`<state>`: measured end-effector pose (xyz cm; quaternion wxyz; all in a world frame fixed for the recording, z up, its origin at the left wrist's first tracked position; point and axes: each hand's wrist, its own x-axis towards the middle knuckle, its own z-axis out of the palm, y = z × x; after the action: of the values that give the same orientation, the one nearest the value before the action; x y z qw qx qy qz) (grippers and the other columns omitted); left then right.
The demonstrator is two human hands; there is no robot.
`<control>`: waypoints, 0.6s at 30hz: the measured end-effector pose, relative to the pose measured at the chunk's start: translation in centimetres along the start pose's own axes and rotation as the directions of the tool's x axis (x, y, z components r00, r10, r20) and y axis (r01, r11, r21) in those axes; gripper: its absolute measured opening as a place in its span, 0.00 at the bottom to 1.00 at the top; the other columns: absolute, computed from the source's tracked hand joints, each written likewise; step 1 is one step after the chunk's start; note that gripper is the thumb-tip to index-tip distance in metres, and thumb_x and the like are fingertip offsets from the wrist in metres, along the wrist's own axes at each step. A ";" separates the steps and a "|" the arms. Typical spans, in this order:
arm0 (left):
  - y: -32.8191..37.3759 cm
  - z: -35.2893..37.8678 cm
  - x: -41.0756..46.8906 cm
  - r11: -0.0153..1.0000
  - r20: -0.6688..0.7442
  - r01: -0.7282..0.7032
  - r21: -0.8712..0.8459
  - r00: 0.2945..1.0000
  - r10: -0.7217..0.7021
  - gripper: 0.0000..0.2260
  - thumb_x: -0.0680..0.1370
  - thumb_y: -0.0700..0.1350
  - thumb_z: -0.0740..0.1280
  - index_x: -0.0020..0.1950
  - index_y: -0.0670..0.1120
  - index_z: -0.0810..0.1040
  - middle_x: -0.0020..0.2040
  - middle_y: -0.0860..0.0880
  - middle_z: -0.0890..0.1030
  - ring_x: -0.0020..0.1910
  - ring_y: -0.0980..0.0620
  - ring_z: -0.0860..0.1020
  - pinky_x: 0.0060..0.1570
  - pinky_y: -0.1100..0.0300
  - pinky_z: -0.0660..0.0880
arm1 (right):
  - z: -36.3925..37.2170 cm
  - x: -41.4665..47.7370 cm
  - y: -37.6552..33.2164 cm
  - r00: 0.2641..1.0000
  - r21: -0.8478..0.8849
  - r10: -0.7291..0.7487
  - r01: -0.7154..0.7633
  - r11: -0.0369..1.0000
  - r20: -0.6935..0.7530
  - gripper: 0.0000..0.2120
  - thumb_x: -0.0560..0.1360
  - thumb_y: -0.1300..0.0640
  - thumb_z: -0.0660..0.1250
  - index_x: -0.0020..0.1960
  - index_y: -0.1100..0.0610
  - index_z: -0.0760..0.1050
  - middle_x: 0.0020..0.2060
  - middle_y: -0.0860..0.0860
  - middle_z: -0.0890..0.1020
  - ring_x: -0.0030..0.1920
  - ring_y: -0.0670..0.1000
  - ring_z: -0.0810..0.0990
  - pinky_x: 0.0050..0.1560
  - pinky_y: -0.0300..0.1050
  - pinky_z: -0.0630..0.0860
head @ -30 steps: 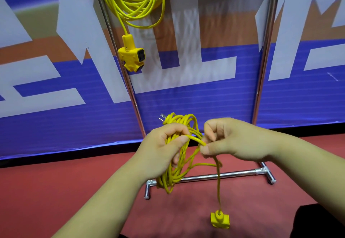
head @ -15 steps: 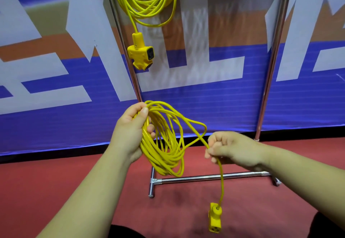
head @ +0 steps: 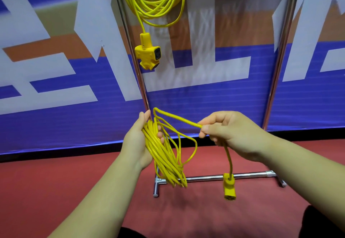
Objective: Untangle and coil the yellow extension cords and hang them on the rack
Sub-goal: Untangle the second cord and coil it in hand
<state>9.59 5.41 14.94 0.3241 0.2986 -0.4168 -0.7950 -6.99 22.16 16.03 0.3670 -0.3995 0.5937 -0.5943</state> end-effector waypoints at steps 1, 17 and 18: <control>0.0 0.0 -0.1 1.000 0.006 0.008 0.010 1.000 -0.008 0.20 0.82 0.59 0.61 0.41 0.53 0.88 0.34 0.46 0.74 0.28 0.51 0.72 0.31 0.59 0.73 | 0.2 0.1 0.1 1.000 -0.036 -0.001 0.002 0.999 0.020 0.04 0.77 0.67 0.68 0.49 0.63 0.82 0.38 0.57 0.85 0.30 0.47 0.70 0.32 0.37 0.69; -3.1 2.5 0.0 0.992 -0.122 -0.034 0.126 0.991 0.049 0.37 0.72 0.27 0.67 0.78 0.49 0.66 0.36 0.41 0.78 0.26 0.48 0.72 0.30 0.57 0.71 | 1.1 -0.7 1.2 0.973 -0.166 -0.019 0.059 0.984 0.230 0.04 0.76 0.66 0.71 0.50 0.61 0.83 0.39 0.53 0.87 0.32 0.43 0.76 0.36 0.34 0.71; -3.1 2.8 0.1 0.993 -0.129 -0.058 0.101 0.989 0.071 0.36 0.72 0.26 0.65 0.78 0.49 0.66 0.34 0.42 0.76 0.26 0.49 0.72 0.30 0.58 0.72 | 1.1 -0.7 1.5 0.970 -0.151 0.004 0.034 0.988 0.242 0.05 0.76 0.66 0.71 0.50 0.62 0.82 0.38 0.54 0.86 0.32 0.44 0.76 0.35 0.35 0.72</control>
<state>6.64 8.05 13.60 0.3617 0.3523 -0.4418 -0.7415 -5.75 22.34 14.44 0.4000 -0.5004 0.5858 -0.4964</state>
